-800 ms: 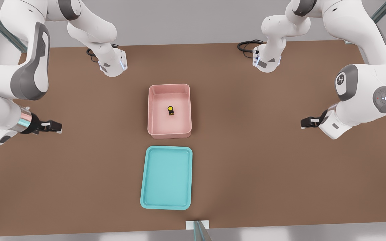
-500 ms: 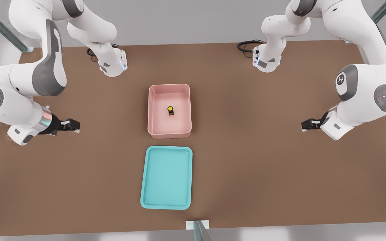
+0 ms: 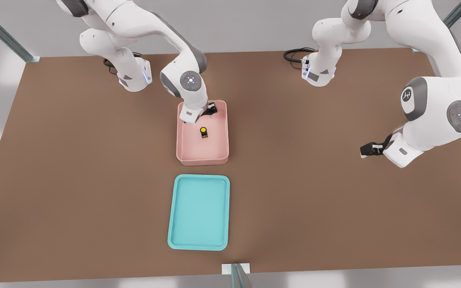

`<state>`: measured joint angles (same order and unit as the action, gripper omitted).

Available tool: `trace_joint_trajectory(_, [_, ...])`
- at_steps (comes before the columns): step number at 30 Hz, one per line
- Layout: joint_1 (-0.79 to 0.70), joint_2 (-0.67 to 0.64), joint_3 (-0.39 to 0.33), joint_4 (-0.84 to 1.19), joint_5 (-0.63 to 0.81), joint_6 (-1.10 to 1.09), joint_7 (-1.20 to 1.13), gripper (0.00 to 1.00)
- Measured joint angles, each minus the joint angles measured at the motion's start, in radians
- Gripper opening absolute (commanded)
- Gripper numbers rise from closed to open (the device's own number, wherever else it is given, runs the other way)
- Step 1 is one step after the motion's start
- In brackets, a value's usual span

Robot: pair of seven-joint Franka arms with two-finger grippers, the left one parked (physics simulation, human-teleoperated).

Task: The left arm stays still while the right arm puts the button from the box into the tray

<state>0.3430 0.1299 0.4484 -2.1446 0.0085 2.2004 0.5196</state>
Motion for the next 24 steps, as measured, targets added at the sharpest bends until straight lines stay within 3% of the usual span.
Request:
trace_joint_trajectory(7, [0.000, 0.089, -0.006, -0.038, -0.041, 0.252, 0.237, 0.99])
trace_joint_trajectory(11, [0.001, 0.166, -0.007, -0.041, -0.164, 0.346, 0.366, 0.99])
trace_joint_trajectory(24, [0.031, 0.177, -0.002, -0.124, -0.306, 0.445, 0.648, 0.99])
